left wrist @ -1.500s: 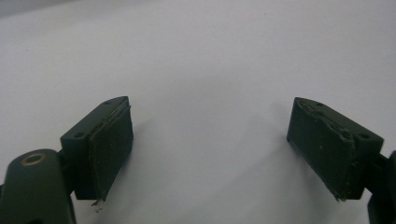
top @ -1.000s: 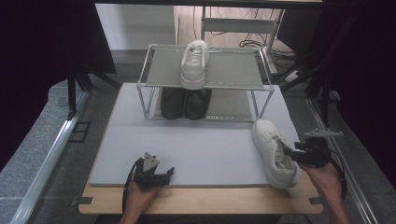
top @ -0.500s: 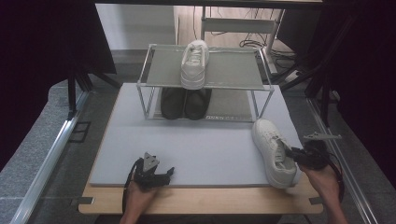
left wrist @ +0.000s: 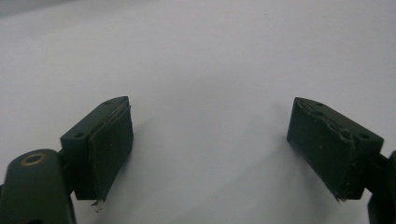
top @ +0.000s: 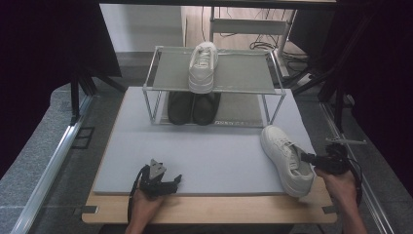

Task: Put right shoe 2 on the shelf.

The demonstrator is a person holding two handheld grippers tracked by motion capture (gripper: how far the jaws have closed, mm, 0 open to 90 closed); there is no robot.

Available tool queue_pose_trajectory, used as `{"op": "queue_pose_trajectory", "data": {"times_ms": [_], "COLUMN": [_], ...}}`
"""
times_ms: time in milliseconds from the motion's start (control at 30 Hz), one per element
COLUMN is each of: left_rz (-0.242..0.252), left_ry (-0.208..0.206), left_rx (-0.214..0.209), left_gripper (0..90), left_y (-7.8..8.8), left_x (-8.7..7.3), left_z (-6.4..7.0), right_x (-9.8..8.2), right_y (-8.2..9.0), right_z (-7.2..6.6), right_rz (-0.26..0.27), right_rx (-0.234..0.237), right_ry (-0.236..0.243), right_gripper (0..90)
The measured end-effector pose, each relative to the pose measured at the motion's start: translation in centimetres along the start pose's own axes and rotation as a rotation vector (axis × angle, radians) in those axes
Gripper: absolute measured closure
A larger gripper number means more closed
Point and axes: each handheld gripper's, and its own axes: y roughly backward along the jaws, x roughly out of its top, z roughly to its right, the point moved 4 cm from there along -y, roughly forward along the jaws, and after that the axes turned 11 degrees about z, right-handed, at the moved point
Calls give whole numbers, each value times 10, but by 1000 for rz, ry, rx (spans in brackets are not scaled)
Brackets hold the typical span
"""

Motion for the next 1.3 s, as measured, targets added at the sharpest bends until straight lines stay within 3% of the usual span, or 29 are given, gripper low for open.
{"op": "queue_pose_trajectory", "data": {"times_ms": [400, 800, 1300], "left_rz": [0, 0, 3], "left_ry": [1, 2, 3], "left_rx": [2, 2, 3], "left_gripper": [146, 146, 146], "left_y": [0, 0, 0], "left_x": [0, 0, 0], "left_z": [0, 0, 0], "right_x": [14, 37, 76], "right_y": [1, 4, 12], "right_z": [-13, -32, -62], "right_rz": [0, 17, 51], "right_rx": [99, 147, 251], "right_ry": [-54, -28, -25], "right_gripper": [836, 835, 835]}}
